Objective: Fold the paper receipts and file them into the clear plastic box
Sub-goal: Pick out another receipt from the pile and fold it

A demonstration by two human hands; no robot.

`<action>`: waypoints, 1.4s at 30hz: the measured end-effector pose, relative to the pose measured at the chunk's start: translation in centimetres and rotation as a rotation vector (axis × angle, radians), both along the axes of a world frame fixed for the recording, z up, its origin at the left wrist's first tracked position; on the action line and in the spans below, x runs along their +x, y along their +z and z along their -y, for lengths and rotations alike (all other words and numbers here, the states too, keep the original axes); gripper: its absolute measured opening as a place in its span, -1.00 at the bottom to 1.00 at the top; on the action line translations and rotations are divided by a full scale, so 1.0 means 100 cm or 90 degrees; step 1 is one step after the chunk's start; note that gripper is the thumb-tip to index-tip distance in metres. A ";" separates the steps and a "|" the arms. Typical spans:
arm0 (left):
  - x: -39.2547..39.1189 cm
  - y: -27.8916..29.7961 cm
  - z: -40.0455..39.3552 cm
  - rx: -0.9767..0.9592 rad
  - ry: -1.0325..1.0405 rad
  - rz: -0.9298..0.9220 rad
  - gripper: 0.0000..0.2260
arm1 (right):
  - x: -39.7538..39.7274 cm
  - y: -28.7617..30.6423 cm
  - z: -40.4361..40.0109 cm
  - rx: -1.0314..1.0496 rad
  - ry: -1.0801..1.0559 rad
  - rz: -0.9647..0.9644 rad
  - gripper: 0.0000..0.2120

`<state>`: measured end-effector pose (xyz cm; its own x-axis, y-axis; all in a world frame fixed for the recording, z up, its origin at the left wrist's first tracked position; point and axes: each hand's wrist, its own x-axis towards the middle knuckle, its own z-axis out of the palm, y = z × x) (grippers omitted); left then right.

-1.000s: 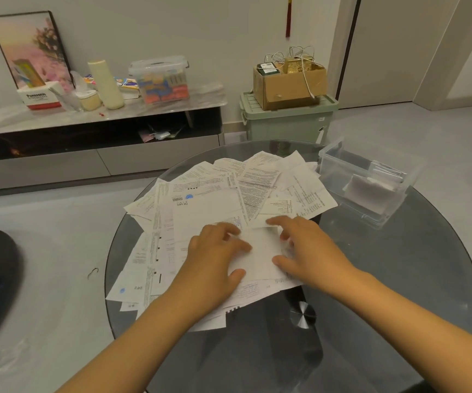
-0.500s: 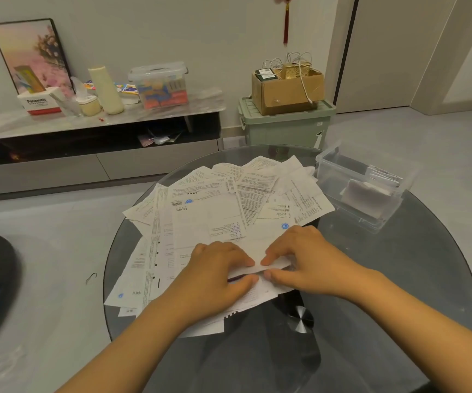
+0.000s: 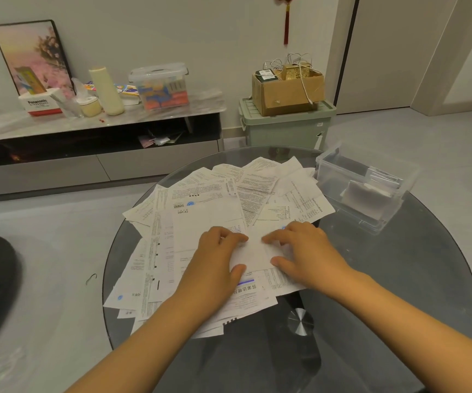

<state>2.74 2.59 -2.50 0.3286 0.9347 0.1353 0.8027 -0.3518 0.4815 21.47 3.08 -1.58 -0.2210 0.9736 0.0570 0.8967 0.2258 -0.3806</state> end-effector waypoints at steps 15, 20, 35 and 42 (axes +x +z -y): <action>0.003 0.002 0.008 -0.042 -0.089 -0.073 -0.59 | 0.009 0.016 0.016 -0.195 0.015 -0.150 -0.59; -0.002 0.005 0.008 -0.078 -0.115 -0.085 -0.46 | 0.009 0.022 0.016 -0.198 0.030 -0.200 -0.76; 0.002 0.013 0.006 -0.062 -0.111 0.038 -0.71 | 0.006 0.028 0.011 -0.225 -0.038 -0.448 -0.88; 0.004 0.010 0.002 -0.079 -0.042 0.081 -0.75 | 0.000 0.017 0.010 -0.186 -0.006 -0.339 -0.80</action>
<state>3.13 2.36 -1.49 0.3770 0.9239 0.0651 0.7094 -0.3332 0.6211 21.49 2.10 0.15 -0.2271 0.9673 -0.1127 0.5679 0.0375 -0.8222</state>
